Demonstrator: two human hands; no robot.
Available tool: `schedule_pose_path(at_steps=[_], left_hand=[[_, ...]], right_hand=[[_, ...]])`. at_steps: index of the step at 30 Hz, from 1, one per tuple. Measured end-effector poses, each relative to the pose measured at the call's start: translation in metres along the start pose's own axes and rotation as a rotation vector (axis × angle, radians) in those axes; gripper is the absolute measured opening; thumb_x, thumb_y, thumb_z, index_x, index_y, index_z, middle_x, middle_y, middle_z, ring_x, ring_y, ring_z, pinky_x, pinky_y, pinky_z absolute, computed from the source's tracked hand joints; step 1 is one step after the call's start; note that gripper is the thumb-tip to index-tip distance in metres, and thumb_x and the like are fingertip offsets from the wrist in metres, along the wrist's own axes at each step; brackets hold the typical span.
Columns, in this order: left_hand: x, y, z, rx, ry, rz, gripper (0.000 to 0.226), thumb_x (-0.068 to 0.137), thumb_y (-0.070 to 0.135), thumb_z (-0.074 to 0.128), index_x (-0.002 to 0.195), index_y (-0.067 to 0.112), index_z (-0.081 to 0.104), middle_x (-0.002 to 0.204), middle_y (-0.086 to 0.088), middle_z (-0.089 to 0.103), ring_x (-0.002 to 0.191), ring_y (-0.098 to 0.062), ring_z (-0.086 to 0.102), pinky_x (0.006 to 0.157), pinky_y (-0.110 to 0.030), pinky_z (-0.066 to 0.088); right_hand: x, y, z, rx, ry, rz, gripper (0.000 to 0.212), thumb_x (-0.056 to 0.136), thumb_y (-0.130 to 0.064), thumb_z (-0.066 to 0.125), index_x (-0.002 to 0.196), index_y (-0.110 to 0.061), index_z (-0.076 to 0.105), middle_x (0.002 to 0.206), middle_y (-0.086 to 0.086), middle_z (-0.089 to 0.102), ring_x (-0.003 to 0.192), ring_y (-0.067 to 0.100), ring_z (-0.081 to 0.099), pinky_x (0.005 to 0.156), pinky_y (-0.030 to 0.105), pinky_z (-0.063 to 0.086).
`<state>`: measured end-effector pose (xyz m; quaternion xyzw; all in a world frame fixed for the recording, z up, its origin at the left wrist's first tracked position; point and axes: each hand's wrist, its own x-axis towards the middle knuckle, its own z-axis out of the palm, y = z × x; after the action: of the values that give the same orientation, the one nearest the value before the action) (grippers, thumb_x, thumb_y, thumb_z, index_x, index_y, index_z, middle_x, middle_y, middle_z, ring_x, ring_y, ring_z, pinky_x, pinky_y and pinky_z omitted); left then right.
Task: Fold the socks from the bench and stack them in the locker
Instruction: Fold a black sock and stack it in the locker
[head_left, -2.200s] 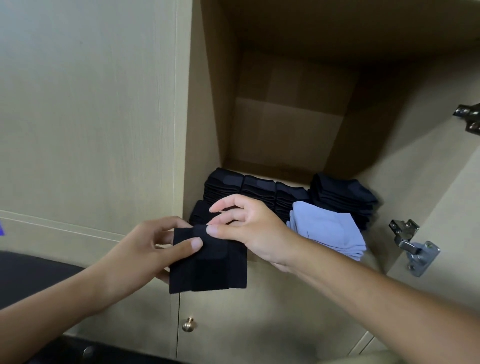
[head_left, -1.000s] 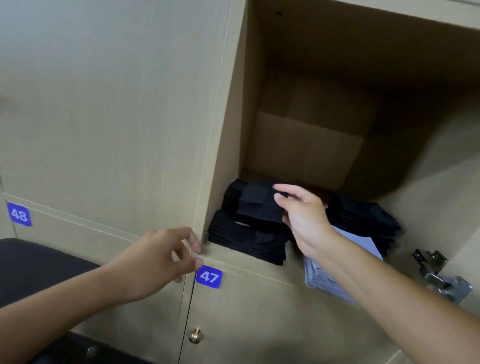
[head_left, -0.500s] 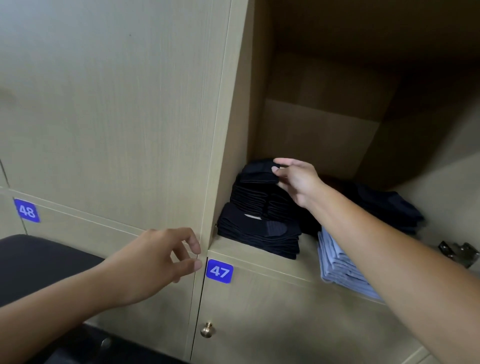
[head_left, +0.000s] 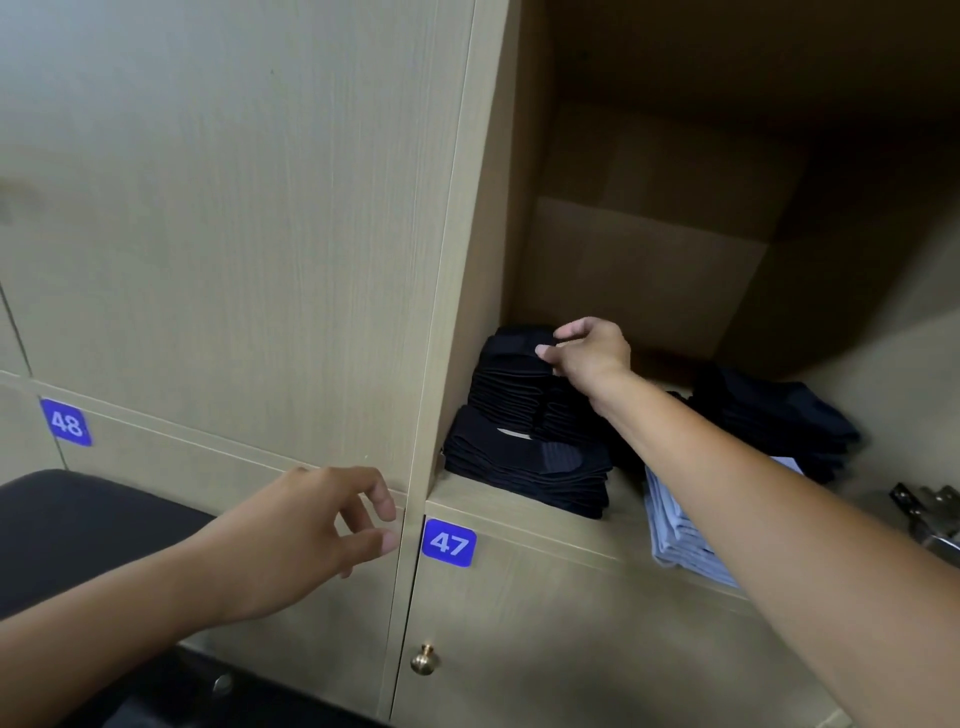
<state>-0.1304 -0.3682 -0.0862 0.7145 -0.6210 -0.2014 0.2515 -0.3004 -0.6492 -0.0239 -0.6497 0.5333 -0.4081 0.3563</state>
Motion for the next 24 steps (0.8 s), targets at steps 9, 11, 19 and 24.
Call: schedule_pose_path(at_steps=[9, 11, 19, 24], left_hand=[[-0.007, -0.006, -0.007, -0.019, 0.016, -0.020, 0.011, 0.093, 0.044, 0.068, 0.097, 0.036, 0.062, 0.088, 0.027, 0.069, 0.072, -0.003, 0.072, 0.065, -0.018, 0.050], [-0.008, -0.007, -0.008, -0.024, 0.021, -0.028, 0.011, 0.093, 0.044, 0.068, 0.097, 0.036, 0.062, 0.086, 0.018, 0.072, 0.072, -0.004, 0.072, 0.064, -0.017, 0.049], [-0.018, -0.012, -0.015, -0.054, -0.006, -0.055, 0.011, 0.092, 0.041, 0.071, 0.097, 0.033, 0.065, 0.087, 0.022, 0.071, 0.070, -0.008, 0.073, 0.077, -0.029, 0.055], [-0.029, -0.010, -0.021, -0.063, -0.030, -0.050, 0.009, 0.092, 0.040, 0.071, 0.096, 0.033, 0.066, 0.087, 0.021, 0.072, 0.070, -0.008, 0.073, 0.082, -0.034, 0.057]], right_hand=[[-0.008, -0.005, -0.004, -0.437, -0.039, -0.117, 0.016, 0.087, -0.029, 0.079, 0.087, -0.017, 0.069, 0.104, 0.005, 0.070, 0.099, 0.021, 0.064, 0.082, 0.028, 0.049], [-0.010, -0.005, -0.006, -0.459, -0.037, -0.151, 0.015, 0.089, -0.029, 0.077, 0.089, -0.016, 0.069, 0.104, 0.004, 0.069, 0.099, 0.021, 0.064, 0.081, 0.028, 0.047], [-0.059, -0.006, -0.026, -0.486, -0.159, -0.289, 0.012, 0.092, -0.032, 0.072, 0.088, -0.020, 0.070, 0.087, -0.004, 0.067, 0.087, 0.016, 0.063, 0.071, 0.026, 0.046], [-0.113, -0.006, -0.042, -0.449, -0.281, -0.327, 0.011, 0.094, -0.032, 0.070, 0.092, -0.021, 0.073, 0.090, -0.008, 0.070, 0.080, 0.001, 0.059, 0.059, 0.014, 0.037]])
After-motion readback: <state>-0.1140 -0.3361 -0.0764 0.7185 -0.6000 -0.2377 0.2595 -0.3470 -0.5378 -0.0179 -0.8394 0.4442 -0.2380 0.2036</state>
